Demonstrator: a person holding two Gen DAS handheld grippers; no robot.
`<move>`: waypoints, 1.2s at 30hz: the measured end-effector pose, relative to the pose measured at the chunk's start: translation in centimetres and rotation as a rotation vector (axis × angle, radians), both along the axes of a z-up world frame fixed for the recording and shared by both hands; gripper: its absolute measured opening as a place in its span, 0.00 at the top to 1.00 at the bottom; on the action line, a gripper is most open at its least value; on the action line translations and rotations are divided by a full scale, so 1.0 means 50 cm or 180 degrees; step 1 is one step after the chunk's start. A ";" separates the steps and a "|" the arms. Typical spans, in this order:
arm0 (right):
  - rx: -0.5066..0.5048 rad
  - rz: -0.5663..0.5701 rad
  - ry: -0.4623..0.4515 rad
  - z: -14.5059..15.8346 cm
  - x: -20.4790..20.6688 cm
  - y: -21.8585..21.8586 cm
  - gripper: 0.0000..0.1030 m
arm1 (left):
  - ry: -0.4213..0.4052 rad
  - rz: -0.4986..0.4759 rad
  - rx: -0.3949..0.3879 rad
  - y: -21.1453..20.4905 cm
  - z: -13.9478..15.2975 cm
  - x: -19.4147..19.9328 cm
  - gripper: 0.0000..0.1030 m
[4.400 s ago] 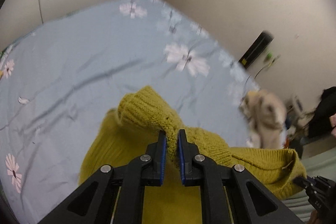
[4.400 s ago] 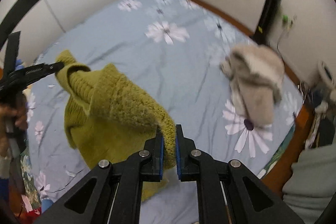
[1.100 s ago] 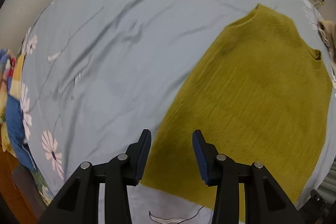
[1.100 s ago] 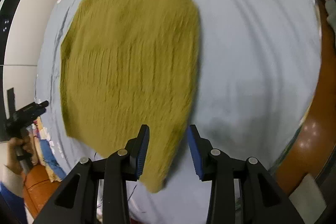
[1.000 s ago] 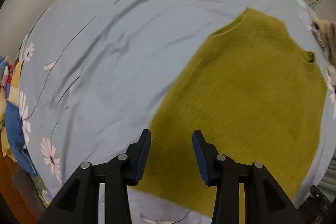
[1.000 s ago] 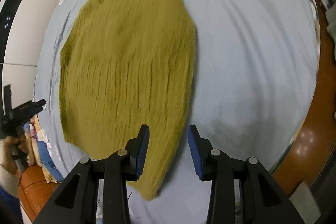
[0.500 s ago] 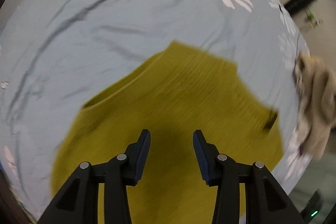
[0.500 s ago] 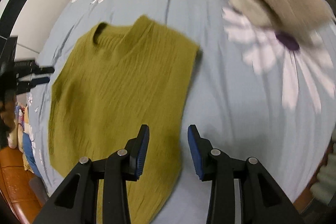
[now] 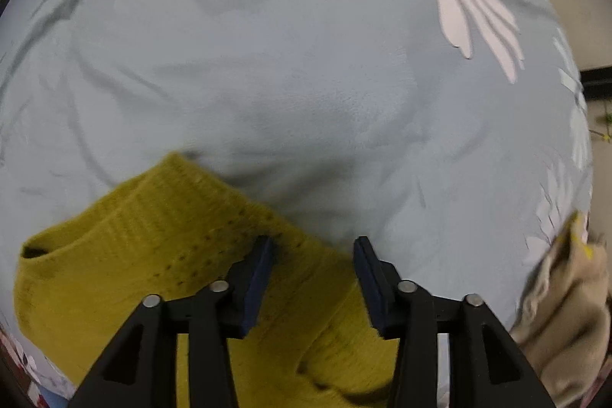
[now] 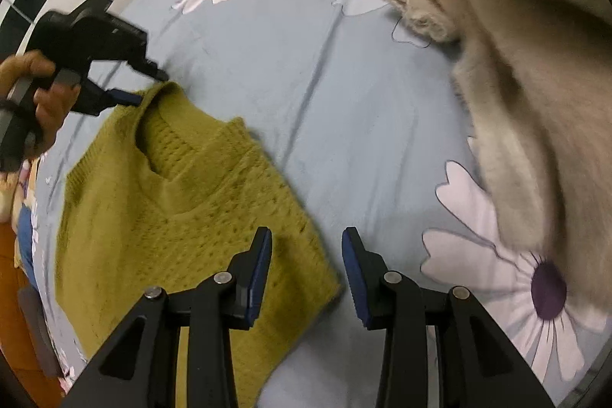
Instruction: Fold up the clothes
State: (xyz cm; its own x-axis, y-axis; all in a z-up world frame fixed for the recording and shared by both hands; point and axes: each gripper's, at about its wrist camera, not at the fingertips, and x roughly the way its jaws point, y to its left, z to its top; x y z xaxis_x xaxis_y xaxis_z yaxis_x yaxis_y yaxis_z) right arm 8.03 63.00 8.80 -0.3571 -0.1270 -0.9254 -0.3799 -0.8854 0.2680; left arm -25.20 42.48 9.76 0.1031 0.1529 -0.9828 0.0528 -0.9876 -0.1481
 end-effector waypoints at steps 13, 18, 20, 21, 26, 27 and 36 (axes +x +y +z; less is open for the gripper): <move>-0.0200 -0.0030 -0.0077 -0.024 0.011 -0.009 0.62 | 0.0071 0.0090 -0.0134 0.016 0.006 0.012 0.54; -0.0319 -0.0004 -0.0156 -0.032 0.003 -0.025 0.75 | 0.0240 -0.0010 -0.0019 -0.006 0.029 0.038 0.77; -0.0295 0.0028 -0.0196 -0.035 -0.002 -0.036 0.88 | 0.0263 -0.0027 0.0064 -0.021 0.046 0.048 0.85; -0.0270 0.0026 -0.0176 -0.029 0.002 -0.041 0.89 | 0.0273 -0.0035 0.0107 -0.029 0.055 0.053 0.86; -0.0161 0.0007 -0.0059 0.005 0.026 -0.067 0.90 | 0.0389 -0.0127 0.0262 -0.069 0.110 0.081 0.87; -0.0143 -0.0001 -0.0019 0.018 0.035 -0.074 0.90 | 0.0431 -0.0169 0.0272 -0.079 0.127 0.090 0.87; 0.0014 0.0318 0.0209 0.155 0.113 -0.241 0.90 | 0.0640 -0.0438 0.0287 -0.268 0.277 0.182 0.87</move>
